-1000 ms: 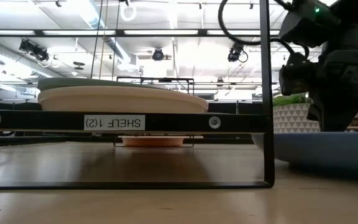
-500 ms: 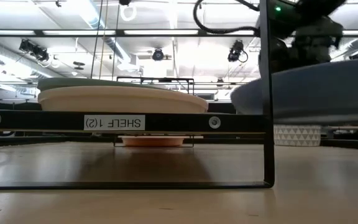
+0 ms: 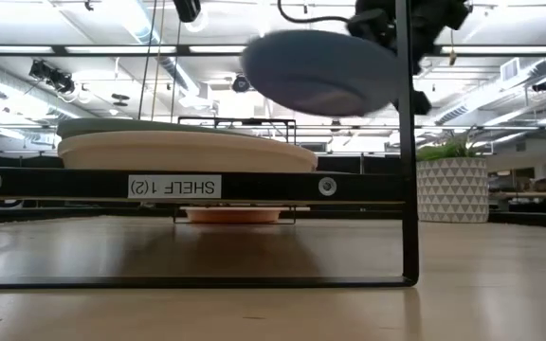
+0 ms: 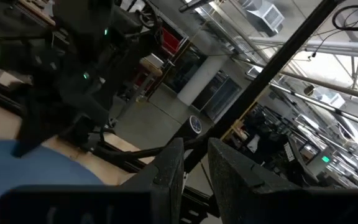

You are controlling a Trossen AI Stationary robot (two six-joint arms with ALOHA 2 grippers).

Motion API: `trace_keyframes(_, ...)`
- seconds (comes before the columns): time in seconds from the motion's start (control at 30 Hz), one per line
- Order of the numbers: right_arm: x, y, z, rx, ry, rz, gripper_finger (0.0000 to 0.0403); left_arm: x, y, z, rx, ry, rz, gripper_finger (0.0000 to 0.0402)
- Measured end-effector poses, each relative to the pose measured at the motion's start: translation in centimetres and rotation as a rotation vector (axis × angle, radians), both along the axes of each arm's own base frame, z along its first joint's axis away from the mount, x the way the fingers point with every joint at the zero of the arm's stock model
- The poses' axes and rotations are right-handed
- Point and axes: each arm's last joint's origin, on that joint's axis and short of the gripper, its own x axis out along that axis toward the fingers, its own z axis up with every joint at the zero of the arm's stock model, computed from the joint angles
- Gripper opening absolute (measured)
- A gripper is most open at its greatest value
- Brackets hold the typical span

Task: Place and stack plates onto a shelf
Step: Stack the blue plate on top of the pink plate on the shelf, then stack the gray plate on top of the light blue plate on the shelf

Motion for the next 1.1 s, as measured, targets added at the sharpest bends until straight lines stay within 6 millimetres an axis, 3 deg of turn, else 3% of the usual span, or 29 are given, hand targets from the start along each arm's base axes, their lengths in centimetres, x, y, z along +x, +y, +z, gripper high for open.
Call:
trace_keyframes(0.27, 3.9, -1.0, -0.6, 0.034, -0.136, -0.096, 0.0019, -0.1, 0.1, 0.6, -0.01, -0.064, 0.049, 0.008)
trace_keyframes(0.53, 7.2, -1.9, -3.1, -0.022, -0.052, -0.182, 0.0022, -0.8, 0.1, 2.6, -0.014, -0.281, 0.041, 0.008)
trace_keyframes(0.63, 7.5, -2.7, -4.1, 0.019, -0.028, -0.294, 0.0026, -0.9, 0.1, 2.8, -0.009, -0.302, 0.025, 0.008)
trace_keyframes(0.83, 7.9, -3.5, -4.6, 0.07, -0.041, -0.248, 0.0057, -0.8, -0.1, 2.7, -0.002, -0.291, -0.003, 0.008)
trace_keyframes(1.1, 6.8, -4.0, -3.1, 0.034, -0.059, -0.226, 0.009, -0.7, -0.1, 2.4, 0.001, -0.266, -0.009, 0.008)
